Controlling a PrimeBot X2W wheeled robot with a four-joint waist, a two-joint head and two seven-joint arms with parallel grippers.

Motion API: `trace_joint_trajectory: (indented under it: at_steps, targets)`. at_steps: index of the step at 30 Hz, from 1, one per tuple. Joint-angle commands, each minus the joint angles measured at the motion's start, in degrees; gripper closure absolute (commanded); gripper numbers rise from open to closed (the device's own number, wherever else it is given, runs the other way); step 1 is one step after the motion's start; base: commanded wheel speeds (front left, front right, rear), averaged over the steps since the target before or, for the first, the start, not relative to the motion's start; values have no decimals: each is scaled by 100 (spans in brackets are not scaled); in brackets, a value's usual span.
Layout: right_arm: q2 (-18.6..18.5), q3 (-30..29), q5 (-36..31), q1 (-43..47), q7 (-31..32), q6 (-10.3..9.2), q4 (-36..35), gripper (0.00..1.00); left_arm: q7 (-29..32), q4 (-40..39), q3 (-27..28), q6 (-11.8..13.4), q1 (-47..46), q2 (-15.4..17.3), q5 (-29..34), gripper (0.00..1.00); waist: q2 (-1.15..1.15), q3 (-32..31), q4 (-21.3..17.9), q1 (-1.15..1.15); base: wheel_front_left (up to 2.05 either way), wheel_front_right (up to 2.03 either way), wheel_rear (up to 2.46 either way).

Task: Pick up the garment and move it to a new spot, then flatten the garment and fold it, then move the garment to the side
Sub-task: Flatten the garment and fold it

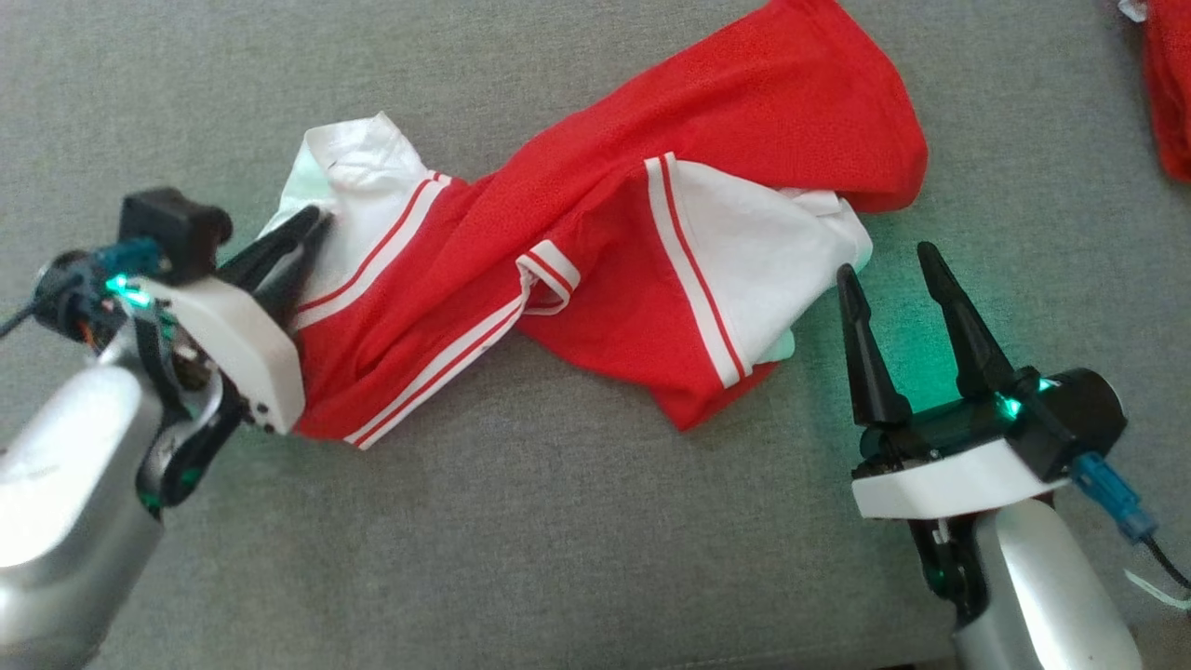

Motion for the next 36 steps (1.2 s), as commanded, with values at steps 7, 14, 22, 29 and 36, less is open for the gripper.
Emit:
trace_joint_trajectory:
  at_steps: [7,14,22,29,36]
  targets:
    - [54,116,33,-105,-32,-4,-132,0,-281,-83,131,143,-111,315,385,0,0,-13,1,0,0,0,0]
    - [63,116,34,-78,-32,-4,-115,0,-413,-126,-68,310,-174,345,854,0,0,-40,14,0,0,0,0]
    - [57,131,36,-82,-32,-4,-107,0,-587,-56,-94,442,-282,238,985,0,0,-34,-8,0,0,0,0]
    - [38,144,43,-51,-32,-4,-87,0,-652,86,-164,435,-339,210,1049,0,0,-45,-9,0,0,0,0]
    - [-3,151,36,-21,-32,-4,-83,0,-736,121,-217,509,-377,150,1124,0,0,-82,28,0,0,0,0]
